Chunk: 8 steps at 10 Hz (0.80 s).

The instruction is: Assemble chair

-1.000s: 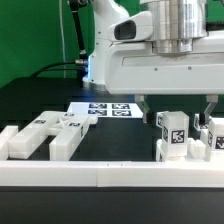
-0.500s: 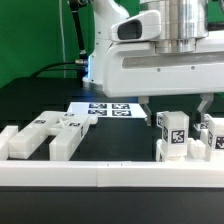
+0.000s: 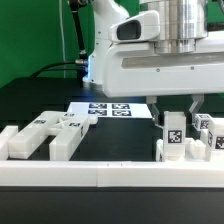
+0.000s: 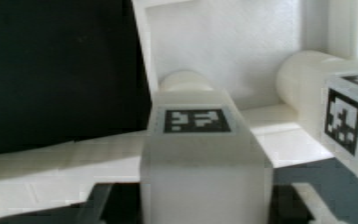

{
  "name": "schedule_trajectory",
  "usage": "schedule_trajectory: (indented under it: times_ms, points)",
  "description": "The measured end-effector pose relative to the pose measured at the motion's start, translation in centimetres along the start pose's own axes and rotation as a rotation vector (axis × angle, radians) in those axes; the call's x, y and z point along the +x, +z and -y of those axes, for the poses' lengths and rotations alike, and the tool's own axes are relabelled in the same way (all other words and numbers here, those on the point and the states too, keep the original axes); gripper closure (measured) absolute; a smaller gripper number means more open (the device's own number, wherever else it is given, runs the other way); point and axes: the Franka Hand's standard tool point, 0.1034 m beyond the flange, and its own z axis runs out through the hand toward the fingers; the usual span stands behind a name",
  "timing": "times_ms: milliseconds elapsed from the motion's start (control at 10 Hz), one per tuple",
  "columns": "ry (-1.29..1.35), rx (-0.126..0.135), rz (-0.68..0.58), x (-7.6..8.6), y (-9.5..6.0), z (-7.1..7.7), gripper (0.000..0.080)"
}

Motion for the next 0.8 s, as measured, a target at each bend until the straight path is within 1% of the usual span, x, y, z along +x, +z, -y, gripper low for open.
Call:
schedule_trajectory:
  times_ms: [300,700,800]
  points:
    - [0.349,0.003,-0.007,0.02,0.03,-0.22,0.0511]
    - [0.743,-0.002,-0.008,-0.09,0.12,-0.27,0.0509]
    - [0.876,-0.001,-0.007,-0.14,0.14,-0.28,0.0509]
